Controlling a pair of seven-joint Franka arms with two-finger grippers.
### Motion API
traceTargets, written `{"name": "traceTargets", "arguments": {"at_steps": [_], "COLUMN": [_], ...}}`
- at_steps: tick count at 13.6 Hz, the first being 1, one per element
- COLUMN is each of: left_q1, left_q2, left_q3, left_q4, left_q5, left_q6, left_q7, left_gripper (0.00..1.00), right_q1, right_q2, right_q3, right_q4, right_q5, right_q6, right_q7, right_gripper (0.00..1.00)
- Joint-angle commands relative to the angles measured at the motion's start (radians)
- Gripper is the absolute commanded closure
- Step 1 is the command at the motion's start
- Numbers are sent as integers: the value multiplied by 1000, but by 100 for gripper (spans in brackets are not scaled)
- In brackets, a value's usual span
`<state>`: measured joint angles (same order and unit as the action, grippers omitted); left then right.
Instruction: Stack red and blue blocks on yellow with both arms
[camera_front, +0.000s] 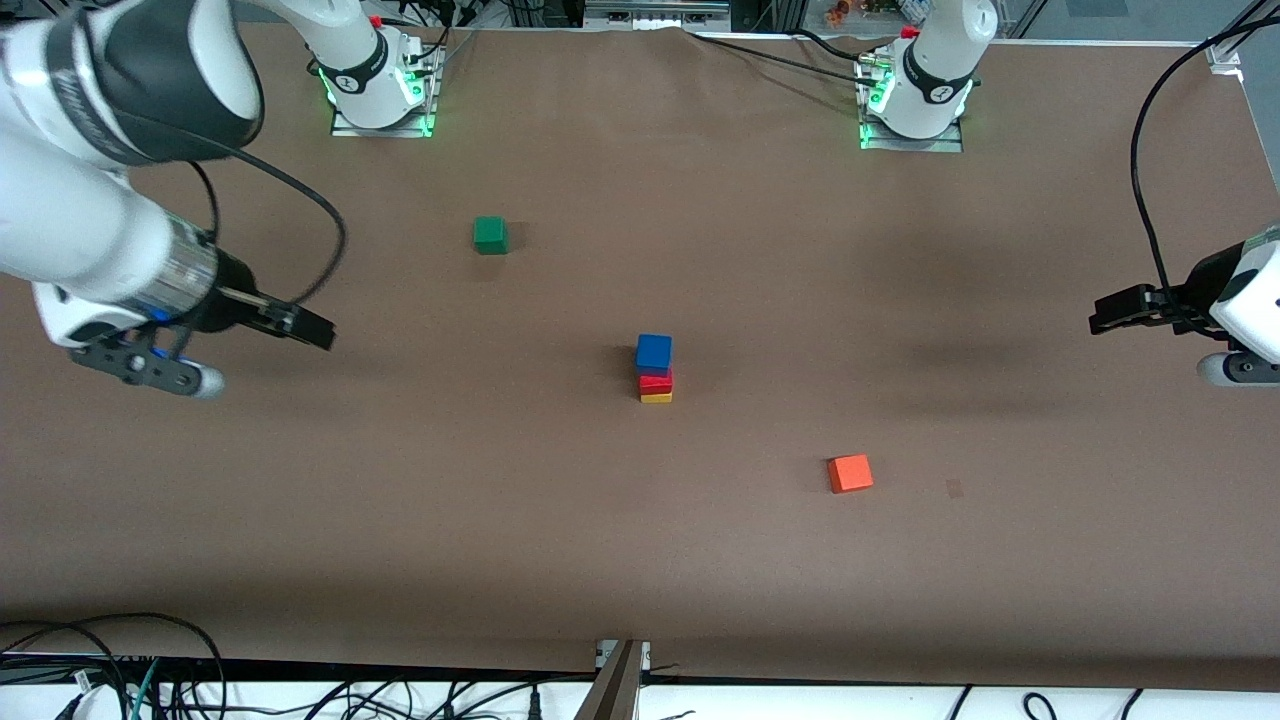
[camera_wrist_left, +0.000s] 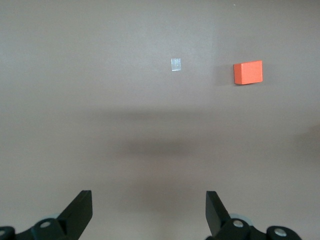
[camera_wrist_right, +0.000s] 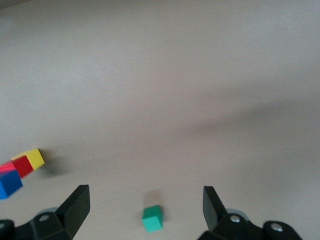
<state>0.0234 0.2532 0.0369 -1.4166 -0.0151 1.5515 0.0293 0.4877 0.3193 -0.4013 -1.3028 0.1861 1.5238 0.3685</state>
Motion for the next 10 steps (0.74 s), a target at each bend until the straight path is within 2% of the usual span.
{"name": "traceTargets", "arguments": {"at_steps": [1, 3, 8, 10], "left_q1": [6, 6, 6, 6], "left_q2": [-12, -12, -12, -12], "left_q3": [-2, -2, -3, -3], "left_q4": [-12, -12, -12, -12], "left_q5": [-17, -17, -17, -17], "left_q6": [10, 10, 10, 10], "left_q7": [23, 23, 23, 23], "left_gripper": [0, 0, 0, 0], "right_q1": [-10, -107, -386, -402], "right_q2": [-173, -253, -333, -323], "right_q3": [-27, 51, 335, 357], "right_q4": [-207, -278, -357, -342], "right_q5": [-8, -71, -152, -168], "right_q6": [7, 1, 2, -1], "right_q7": [-85, -137, -168, -219], "right_gripper": [0, 0, 0, 0]}}
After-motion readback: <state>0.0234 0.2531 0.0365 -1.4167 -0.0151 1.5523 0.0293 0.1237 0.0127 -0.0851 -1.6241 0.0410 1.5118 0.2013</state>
